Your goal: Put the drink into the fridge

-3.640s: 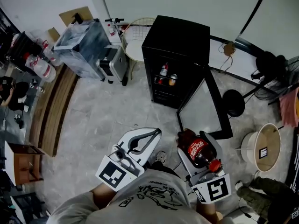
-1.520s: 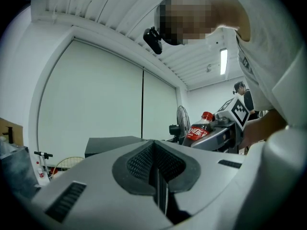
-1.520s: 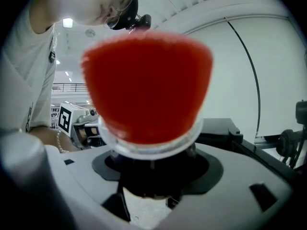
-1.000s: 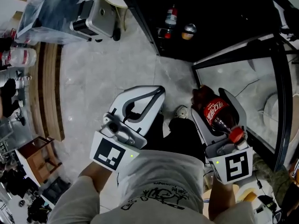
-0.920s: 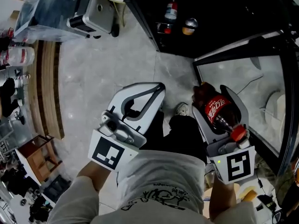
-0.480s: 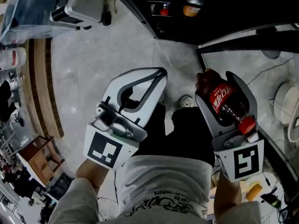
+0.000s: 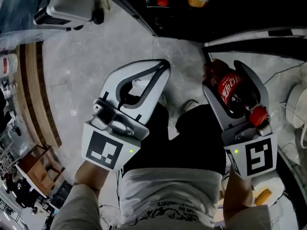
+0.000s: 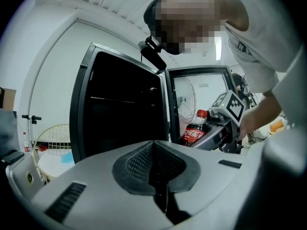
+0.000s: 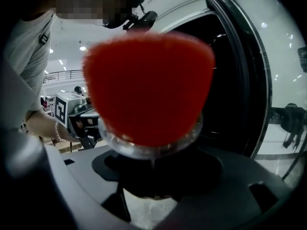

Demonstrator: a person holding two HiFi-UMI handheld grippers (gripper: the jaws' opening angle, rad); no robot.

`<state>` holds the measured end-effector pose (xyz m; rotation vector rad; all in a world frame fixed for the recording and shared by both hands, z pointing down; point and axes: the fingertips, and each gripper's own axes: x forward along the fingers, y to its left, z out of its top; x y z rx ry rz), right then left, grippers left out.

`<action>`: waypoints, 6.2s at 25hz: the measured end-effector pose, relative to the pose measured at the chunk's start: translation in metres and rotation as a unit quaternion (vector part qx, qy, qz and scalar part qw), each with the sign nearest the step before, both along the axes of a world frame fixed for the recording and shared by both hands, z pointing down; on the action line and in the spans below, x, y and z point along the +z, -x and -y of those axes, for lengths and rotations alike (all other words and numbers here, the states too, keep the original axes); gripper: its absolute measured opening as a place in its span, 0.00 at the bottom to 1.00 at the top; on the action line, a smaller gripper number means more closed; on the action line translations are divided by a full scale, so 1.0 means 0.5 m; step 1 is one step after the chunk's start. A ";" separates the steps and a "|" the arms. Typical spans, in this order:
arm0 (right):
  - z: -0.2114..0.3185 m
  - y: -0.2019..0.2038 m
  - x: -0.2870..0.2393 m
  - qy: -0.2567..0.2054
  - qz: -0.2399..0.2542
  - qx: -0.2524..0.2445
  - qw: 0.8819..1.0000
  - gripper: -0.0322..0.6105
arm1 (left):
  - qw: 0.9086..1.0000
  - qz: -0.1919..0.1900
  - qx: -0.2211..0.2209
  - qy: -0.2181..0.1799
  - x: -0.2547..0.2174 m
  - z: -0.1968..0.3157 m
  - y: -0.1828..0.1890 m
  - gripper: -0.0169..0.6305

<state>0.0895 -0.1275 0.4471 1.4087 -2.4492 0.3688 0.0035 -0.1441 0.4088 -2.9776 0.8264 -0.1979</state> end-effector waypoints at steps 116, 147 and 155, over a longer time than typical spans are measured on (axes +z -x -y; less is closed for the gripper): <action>0.481 -0.045 0.779 0.118 -0.098 -0.012 0.988 0.56 | 0.998 0.059 -0.009 0.014 0.736 0.395 -0.176 0.06; 0.319 -0.056 0.588 0.005 -0.064 0.056 0.996 0.52 | 1.000 0.008 -0.012 0.011 0.555 0.278 -0.106 0.06; 0.207 -0.022 0.454 -0.062 -0.010 0.039 0.997 0.33 | 0.999 -0.016 -0.038 0.007 0.461 0.198 -0.058 0.06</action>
